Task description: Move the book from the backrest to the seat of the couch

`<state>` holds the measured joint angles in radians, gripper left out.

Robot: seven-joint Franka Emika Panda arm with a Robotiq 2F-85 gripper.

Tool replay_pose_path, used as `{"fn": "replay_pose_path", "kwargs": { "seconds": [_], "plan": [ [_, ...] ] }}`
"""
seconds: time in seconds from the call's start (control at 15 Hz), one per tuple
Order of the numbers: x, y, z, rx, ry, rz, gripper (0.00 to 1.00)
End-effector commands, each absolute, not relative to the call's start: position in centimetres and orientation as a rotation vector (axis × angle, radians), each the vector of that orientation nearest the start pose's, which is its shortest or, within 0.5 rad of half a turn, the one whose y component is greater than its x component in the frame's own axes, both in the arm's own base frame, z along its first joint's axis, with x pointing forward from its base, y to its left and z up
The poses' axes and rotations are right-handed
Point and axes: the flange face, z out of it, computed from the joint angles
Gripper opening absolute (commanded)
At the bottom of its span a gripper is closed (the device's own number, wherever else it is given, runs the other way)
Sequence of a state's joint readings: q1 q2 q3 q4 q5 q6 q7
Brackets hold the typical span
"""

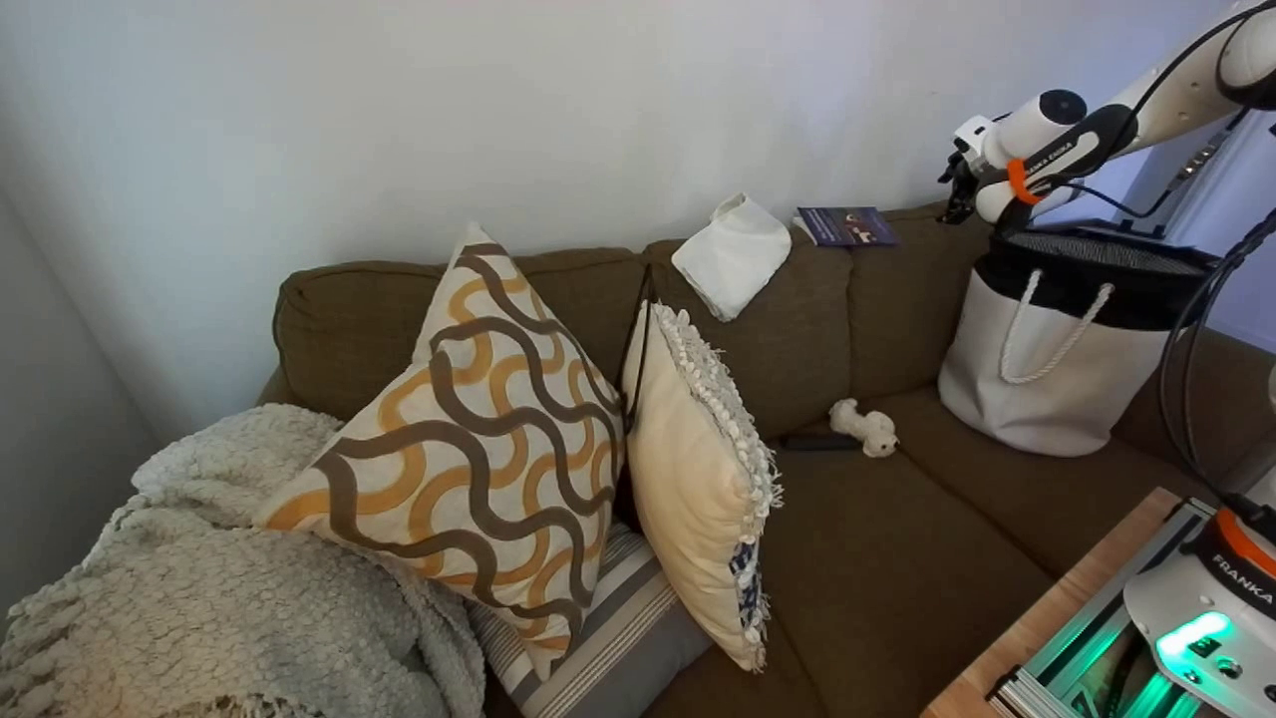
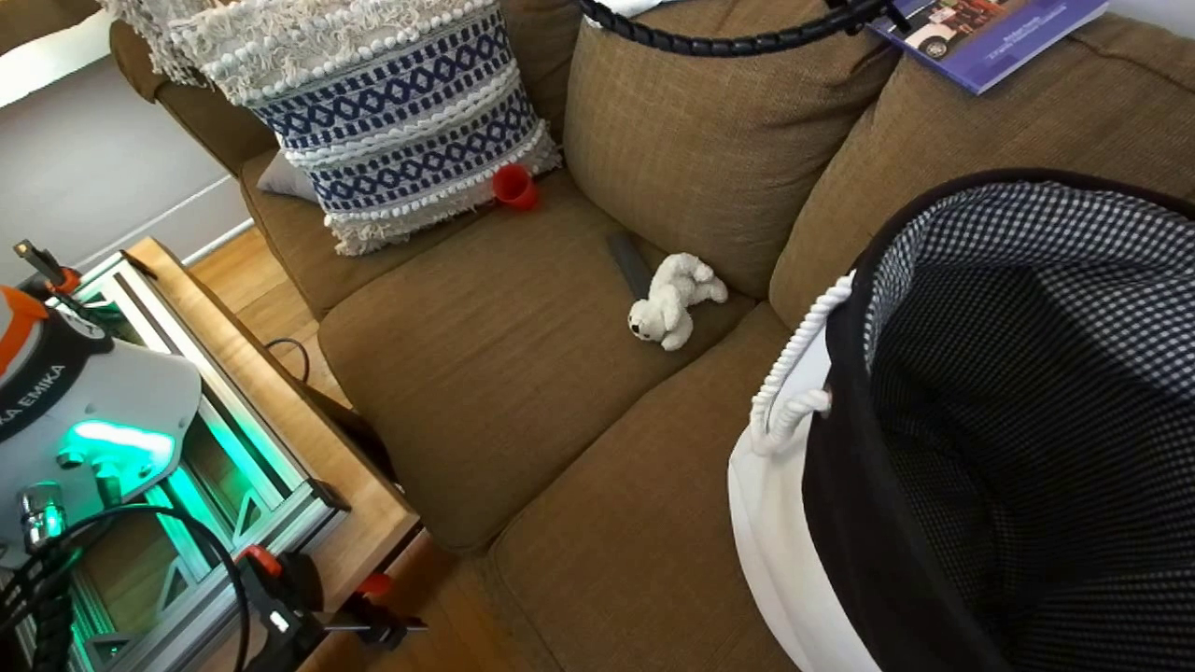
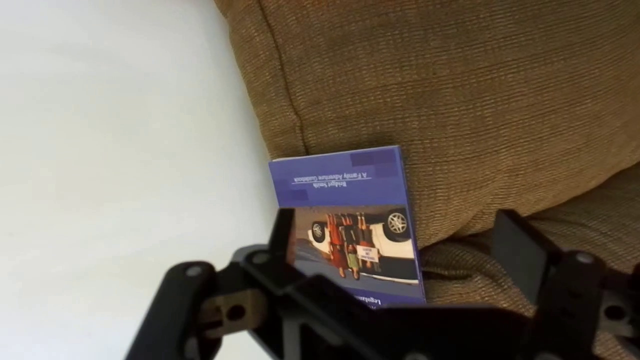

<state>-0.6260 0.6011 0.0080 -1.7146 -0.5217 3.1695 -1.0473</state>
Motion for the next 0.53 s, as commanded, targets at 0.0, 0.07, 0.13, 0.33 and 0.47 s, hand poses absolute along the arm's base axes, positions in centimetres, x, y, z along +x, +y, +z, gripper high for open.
{"fn": "replay_pose_path", "kwargs": {
  "seconds": [0.0, 0.07, 0.13, 0.33, 0.47],
  "plan": [
    [61.2, -38.0, 33.4, 2.078, 1.076, 0.508, 1.00],
    [61.4, -38.1, 33.4, 2.075, 1.075, 0.510, 1.00],
    [61.3, -38.5, 33.4, 2.060, 1.062, 0.517, 1.00],
    [64.0, -38.7, 31.7, 1.965, 1.117, 0.577, 1.00],
    [65.5, -38.6, 30.0, 1.963, 1.114, 0.618, 1.00]
  ]
}}
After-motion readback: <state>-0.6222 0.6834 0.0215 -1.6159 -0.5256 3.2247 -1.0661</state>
